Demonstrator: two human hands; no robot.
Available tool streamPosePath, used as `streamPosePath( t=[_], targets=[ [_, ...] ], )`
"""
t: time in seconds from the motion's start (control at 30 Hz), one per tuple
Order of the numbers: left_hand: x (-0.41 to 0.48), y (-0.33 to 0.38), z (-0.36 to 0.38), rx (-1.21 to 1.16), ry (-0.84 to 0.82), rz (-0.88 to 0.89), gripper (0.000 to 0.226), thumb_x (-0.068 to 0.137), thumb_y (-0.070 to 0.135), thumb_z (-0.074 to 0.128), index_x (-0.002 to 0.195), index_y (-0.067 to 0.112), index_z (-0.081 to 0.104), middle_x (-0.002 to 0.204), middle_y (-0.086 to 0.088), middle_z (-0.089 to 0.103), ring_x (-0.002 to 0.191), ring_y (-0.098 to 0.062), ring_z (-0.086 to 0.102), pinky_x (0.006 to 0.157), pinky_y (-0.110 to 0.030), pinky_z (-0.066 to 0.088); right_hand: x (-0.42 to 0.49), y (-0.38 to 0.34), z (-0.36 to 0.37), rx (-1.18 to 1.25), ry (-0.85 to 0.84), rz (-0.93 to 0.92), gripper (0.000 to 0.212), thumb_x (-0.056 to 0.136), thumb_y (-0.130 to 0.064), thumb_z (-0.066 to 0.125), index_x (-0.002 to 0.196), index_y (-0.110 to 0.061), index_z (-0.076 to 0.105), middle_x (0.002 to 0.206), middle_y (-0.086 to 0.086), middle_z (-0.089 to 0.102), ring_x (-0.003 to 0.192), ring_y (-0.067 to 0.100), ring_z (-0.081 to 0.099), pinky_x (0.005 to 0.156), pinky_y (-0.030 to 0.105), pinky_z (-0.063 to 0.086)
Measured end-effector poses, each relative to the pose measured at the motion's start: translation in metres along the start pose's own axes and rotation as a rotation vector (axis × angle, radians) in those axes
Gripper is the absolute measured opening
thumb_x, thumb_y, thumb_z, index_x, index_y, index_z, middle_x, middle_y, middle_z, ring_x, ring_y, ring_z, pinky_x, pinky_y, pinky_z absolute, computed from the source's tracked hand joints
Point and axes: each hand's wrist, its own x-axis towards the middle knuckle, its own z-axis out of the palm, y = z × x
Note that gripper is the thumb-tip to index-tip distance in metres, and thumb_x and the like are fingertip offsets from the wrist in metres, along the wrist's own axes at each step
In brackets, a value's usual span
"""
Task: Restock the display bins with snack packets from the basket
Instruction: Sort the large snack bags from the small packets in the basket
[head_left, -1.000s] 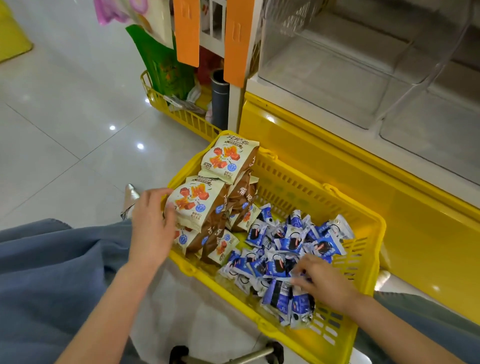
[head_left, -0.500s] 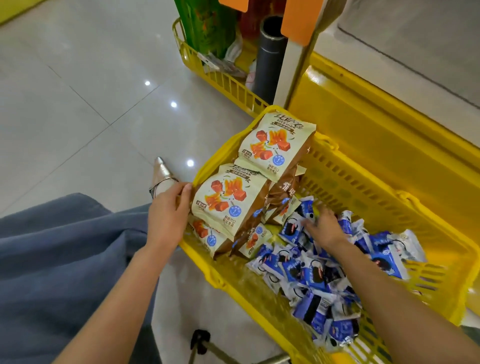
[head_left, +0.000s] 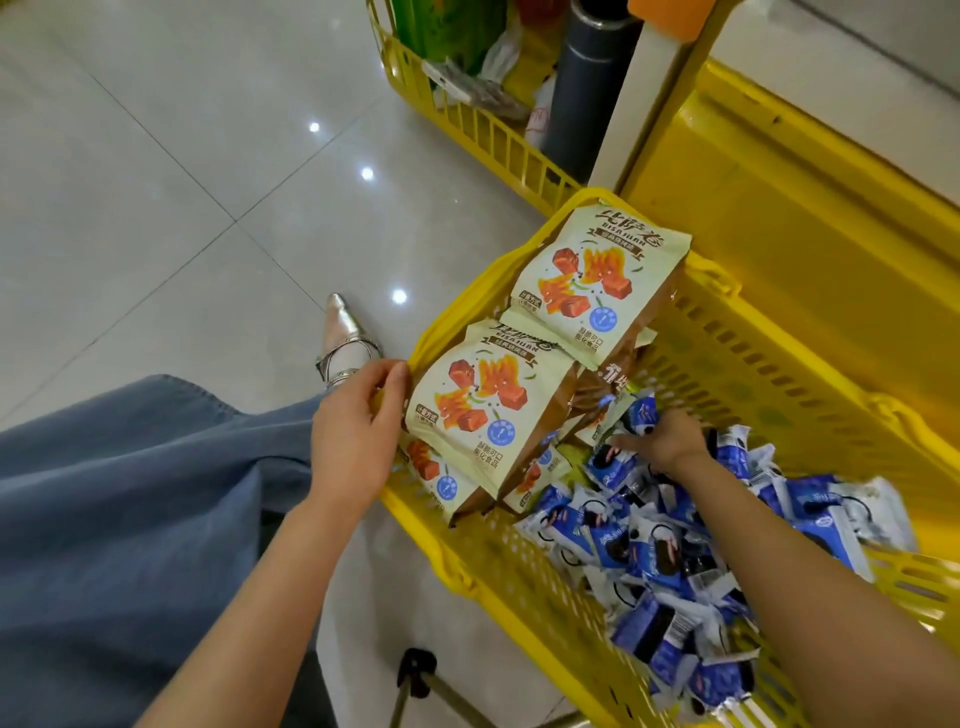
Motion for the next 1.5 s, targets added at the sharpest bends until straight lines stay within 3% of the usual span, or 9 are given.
streamPosePath(
  t=[0.27,0.4,0.53,0.77,0.9,1.03,1.13,1.27,1.5],
  targets=[
    [-0.011,0.019,-0.008,-0.114,0.145,0.051,0.019,0.096,0.018,0.043,0.108,0.021,0.057,0.104,0.004,0.057,0.093,-0.011,0.056,0.075,-0.022,0.044,-0.046,0.006,-0.024,0.082,0.172,-0.098,0.047,0.082,-0.02,0.072,0.055,-0.015,0.034,0.05,0.004,0.033,0.046,0.018,0.032,0.044,0.028,0.021],
    [-0.039,0.054,-0.013,-0.15,0.222,0.371,0.018,0.093,0.014,0.042,0.1,0.023,0.056,0.093,0.014,0.053,0.089,0.0,0.052,0.075,-0.011,0.038,-0.091,0.008,-0.039,0.055,0.267,-0.278,0.024,0.083,-0.021,0.072,0.078,0.0,0.061,0.054,0.008,0.046,0.054,0.023,0.048,0.053,0.038,0.041],
    [-0.083,0.079,0.01,-0.249,-0.135,0.525,0.019,0.093,0.012,0.046,0.103,0.026,0.056,0.092,0.022,0.051,0.091,0.007,0.051,0.078,-0.006,0.038,-0.144,0.016,-0.058,0.168,0.311,-0.365,0.022,0.082,-0.027,0.071,0.095,-0.015,0.058,0.064,-0.013,0.049,0.057,0.003,0.047,0.05,0.015,0.037],
    [-0.132,0.082,0.046,-0.406,-0.812,0.039,0.034,0.088,0.026,0.062,0.119,0.024,0.049,0.11,0.017,0.056,0.094,0.017,0.052,0.079,-0.002,0.039,-0.221,0.037,-0.055,0.529,-0.073,-0.331,0.047,0.08,-0.037,0.069,0.123,-0.028,0.051,0.121,-0.022,0.048,0.107,-0.012,0.05,0.087,0.007,0.042],
    [-0.138,0.081,0.044,-0.505,-0.696,-0.011,0.014,0.085,0.017,0.065,0.098,0.014,0.059,0.091,0.004,0.069,0.081,0.001,0.065,0.074,-0.013,0.049,-0.234,0.041,-0.049,0.67,0.038,-0.307,0.058,0.087,-0.037,0.061,0.137,-0.021,0.04,0.144,-0.004,0.04,0.132,0.008,0.039,0.104,0.026,0.034],
    [-0.132,0.075,0.042,-0.569,-0.509,-0.281,0.01,0.089,0.024,0.06,0.095,0.022,0.051,0.091,0.001,0.066,0.076,0.0,0.065,0.061,-0.008,0.047,-0.251,0.027,-0.045,0.753,0.133,-0.355,0.049,0.093,-0.032,0.051,0.138,-0.014,0.04,0.134,-0.003,0.052,0.119,0.011,0.051,0.099,0.025,0.038],
    [-0.13,0.076,0.045,-0.833,-0.579,-0.45,0.013,0.09,0.028,0.054,0.101,0.021,0.052,0.094,-0.004,0.07,0.08,-0.011,0.069,0.066,-0.026,0.054,-0.261,0.014,-0.028,0.712,0.056,-0.438,0.02,0.097,-0.025,0.044,0.103,-0.015,0.06,0.099,-0.007,0.063,0.088,-0.002,0.056,0.08,0.018,0.044],
    [-0.131,0.078,0.04,-0.86,-0.651,-0.327,0.049,0.078,0.038,0.069,0.121,0.025,0.047,0.106,0.0,0.068,0.091,-0.007,0.067,0.071,-0.023,0.054,-0.263,0.001,-0.006,0.41,0.165,-0.625,0.028,0.098,-0.024,0.043,0.071,-0.032,0.046,0.079,-0.009,0.042,0.073,-0.002,0.043,0.07,0.015,0.034],
    [-0.107,0.082,0.007,-0.771,-0.358,-0.075,0.045,0.08,0.008,0.068,0.111,0.033,0.046,0.098,0.019,0.067,0.091,0.003,0.065,0.066,-0.011,0.05,-0.195,0.007,-0.006,0.325,0.3,-0.657,0.032,0.098,-0.032,0.038,0.122,-0.02,0.056,0.108,-0.008,0.055,0.104,0.001,0.052,0.085,0.004,0.035]
  ],
)
